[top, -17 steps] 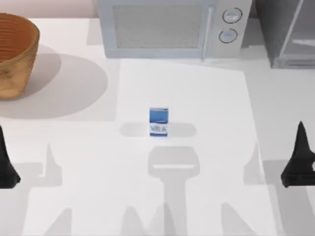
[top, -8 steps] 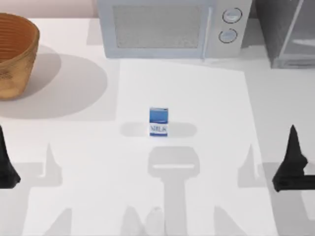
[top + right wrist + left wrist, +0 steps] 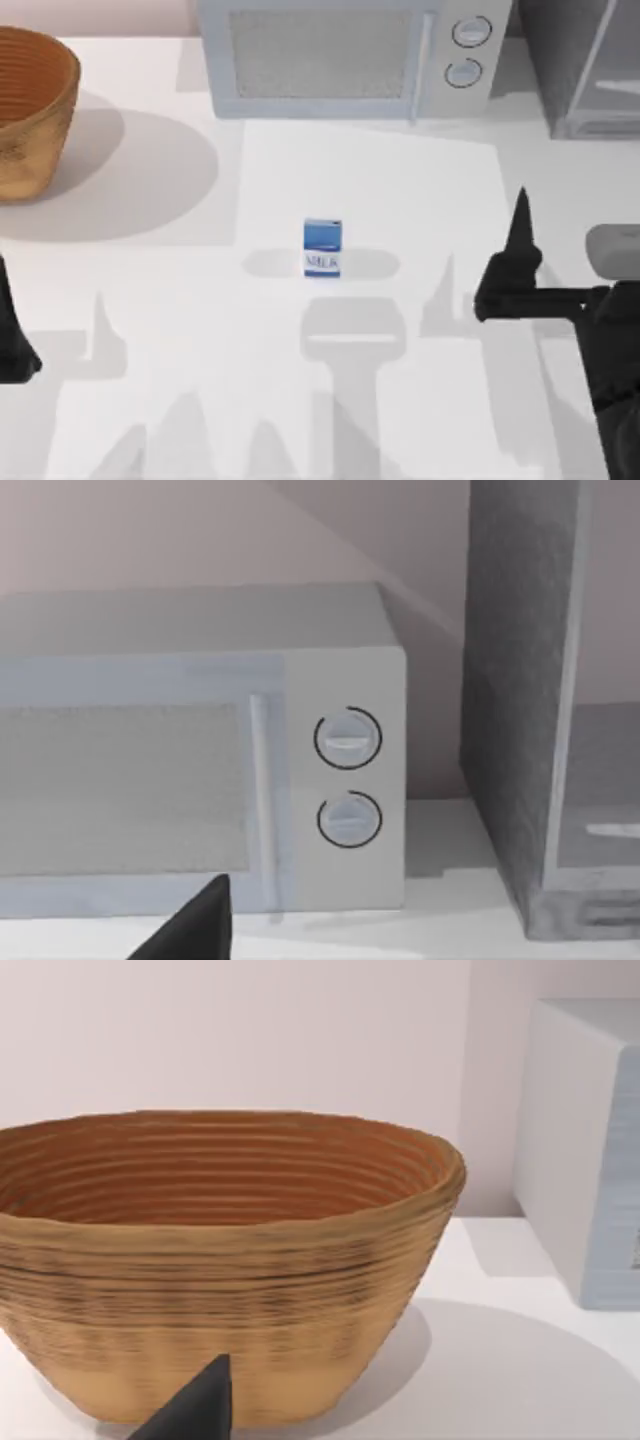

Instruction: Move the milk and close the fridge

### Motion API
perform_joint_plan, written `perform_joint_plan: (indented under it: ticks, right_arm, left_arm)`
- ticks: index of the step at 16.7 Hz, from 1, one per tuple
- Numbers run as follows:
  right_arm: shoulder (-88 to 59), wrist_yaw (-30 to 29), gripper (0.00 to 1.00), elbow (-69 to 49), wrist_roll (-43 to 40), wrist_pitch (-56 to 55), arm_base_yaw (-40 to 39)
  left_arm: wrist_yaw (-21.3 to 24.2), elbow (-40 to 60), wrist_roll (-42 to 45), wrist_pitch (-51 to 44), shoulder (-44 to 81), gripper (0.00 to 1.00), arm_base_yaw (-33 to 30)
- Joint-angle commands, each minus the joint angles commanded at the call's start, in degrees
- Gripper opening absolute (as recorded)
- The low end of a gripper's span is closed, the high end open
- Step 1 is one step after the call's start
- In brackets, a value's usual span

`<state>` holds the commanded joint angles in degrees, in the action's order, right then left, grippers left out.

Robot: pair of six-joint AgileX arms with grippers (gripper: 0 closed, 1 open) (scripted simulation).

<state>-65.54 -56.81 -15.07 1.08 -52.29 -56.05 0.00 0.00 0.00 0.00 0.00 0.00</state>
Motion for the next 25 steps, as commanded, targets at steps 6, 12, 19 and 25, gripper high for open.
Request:
perform_joint_plan:
  ticks: [6,12,19,25]
  right_arm:
    - [-34.1,-4.5,1.0,-18.6,-0.2,-13.1,-2.6]
    - [-64.6,-7.4,1.0,-36.0,0.1,-24.6,-4.2]
    - [-76.2,-8.1,1.0,-43.8,0.2,-29.4,-4.5]
    - [-76.6,-6.4,1.0,-45.4,0.2,-28.3,-2.8]
  left_arm:
    - [0.0,0.0,0.0,0.0,0.0,1.0,0.0]
    - [0.0,0.0,0.0,0.0,0.0,1.0,0.0]
    - [0.0,0.0,0.0,0.0,0.0,1.0,0.0]
    - [0.0,0.0,0.0,0.0,0.0,1.0,0.0]
